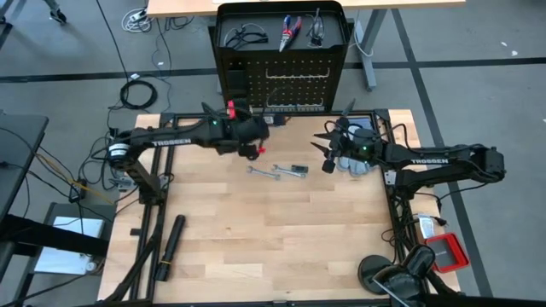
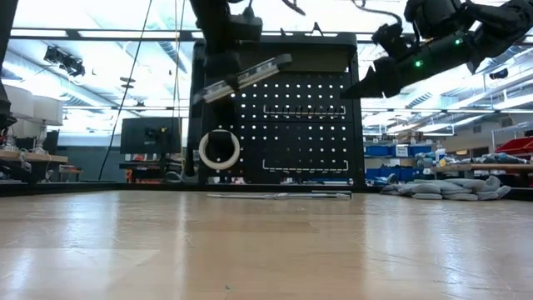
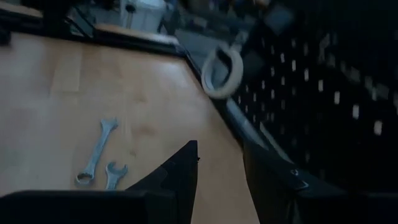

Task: Hang tools onto peg board
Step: Put the black spirit level on the black pegboard

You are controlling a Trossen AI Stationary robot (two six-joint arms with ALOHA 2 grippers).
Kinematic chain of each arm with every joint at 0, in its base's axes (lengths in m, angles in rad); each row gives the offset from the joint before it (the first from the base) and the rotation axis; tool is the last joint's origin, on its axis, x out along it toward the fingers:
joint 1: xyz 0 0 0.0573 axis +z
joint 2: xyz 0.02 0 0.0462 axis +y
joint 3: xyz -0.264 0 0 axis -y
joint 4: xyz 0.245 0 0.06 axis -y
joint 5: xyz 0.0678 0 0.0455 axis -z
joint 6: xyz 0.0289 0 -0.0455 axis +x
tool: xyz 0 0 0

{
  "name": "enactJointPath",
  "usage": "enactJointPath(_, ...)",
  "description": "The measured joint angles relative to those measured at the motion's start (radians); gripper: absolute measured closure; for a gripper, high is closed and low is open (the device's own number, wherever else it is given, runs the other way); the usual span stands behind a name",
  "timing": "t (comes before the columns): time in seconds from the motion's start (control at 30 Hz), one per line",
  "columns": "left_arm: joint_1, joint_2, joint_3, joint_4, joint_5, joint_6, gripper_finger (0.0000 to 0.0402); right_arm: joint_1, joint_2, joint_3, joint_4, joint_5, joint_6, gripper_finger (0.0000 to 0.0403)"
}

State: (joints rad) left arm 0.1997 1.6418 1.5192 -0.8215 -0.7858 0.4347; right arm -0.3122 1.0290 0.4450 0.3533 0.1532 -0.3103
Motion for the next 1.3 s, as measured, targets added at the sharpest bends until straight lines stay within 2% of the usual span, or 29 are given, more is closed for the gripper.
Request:
enactJointPath(0.1,0.046,0.001,0.000,0.096,0.110,0.102,0.0240,0.057,0.010,0.000,0.051,0.040,-0.117,0.0267)
enactJointPath(0.27,0.110,0.001,0.000,0.191,0.367,0.197,0.0238,0.154,0.059,0.000,0.108,0.162,-0.436,0.0268)
enactJointPath(0.37,0.138,0.001,0.000,0.173,0.491,0.224,0.0237,0.200,0.080,0.010,0.187,0.270,-0.509,0.0264)
enactJointPath(0.5,0.165,0.001,0.000,0.097,0.628,0.215,0.0237,0.232,0.082,0.107,0.074,0.260,-0.574,0.0249)
enactJointPath(0.6,0.167,0.002,0.000,0.081,0.659,0.186,0.0237,0.230,0.096,0.202,-0.065,0.196,-0.605,0.0232)
enactJointPath(0.7,0.167,0.002,0.000,0.075,0.679,0.151,0.0236,0.228,0.144,0.271,-0.139,0.190,-0.693,0.0208)
enactJointPath(0.9,0.165,0.025,0.001,0.049,0.720,0.048,0.0236,0.264,0.270,0.377,-0.132,0.295,-0.851,0.0171)
enactJointPath(1.03,0.163,0.029,0.001,0.033,0.770,-0.019,0.0236,0.272,0.346,0.410,-0.109,0.300,-0.950,0.0171)
enactJointPath(1.3,0.158,0.029,0.001,-0.047,0.786,-0.066,0.0236,0.250,0.418,0.422,-0.025,0.304,-1.087,0.0196)
